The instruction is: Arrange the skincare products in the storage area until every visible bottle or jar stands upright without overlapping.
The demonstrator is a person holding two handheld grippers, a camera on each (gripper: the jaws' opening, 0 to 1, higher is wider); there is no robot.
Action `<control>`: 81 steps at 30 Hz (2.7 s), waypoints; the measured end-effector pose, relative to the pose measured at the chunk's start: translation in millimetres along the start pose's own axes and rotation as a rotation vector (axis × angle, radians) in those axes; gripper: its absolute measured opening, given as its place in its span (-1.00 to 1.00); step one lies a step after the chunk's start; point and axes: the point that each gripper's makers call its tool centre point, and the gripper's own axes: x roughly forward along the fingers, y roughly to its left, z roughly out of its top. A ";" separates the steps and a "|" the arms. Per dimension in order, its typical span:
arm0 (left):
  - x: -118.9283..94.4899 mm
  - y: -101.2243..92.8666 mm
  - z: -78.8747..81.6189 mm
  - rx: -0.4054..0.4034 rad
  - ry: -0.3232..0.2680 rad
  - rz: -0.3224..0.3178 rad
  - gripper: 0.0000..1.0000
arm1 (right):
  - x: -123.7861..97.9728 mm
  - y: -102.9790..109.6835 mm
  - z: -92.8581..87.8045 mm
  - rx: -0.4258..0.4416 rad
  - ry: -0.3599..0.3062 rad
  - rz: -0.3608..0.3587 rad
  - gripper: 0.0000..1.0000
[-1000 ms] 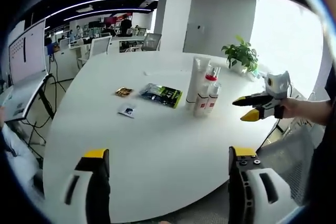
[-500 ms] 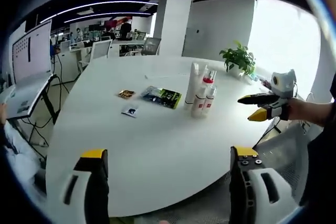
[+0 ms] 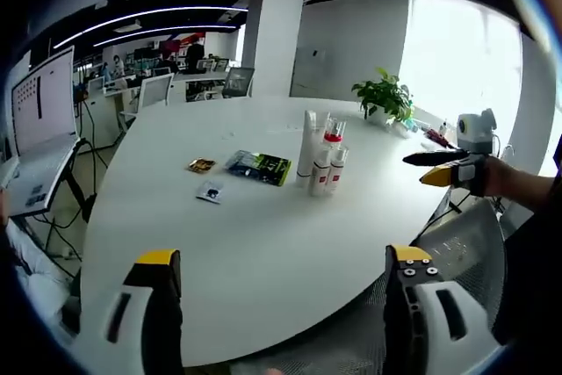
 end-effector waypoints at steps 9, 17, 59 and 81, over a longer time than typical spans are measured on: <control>-4.1 -3.8 -14.1 -0.037 0.013 -0.019 0.79 | -6.4 6.8 2.7 0.030 -0.036 -0.005 0.98; -3.3 -8.9 -13.9 -0.029 0.004 -0.025 0.77 | 4.5 17.2 -12.9 -0.071 0.032 0.036 0.99; 54.5 10.9 19.9 -0.037 0.090 -0.045 0.72 | 14.0 8.5 -18.9 0.064 0.044 0.078 0.99; 145.6 40.9 55.4 -0.057 0.126 -0.065 0.60 | 14.2 -24.8 -32.8 0.131 0.090 0.024 0.97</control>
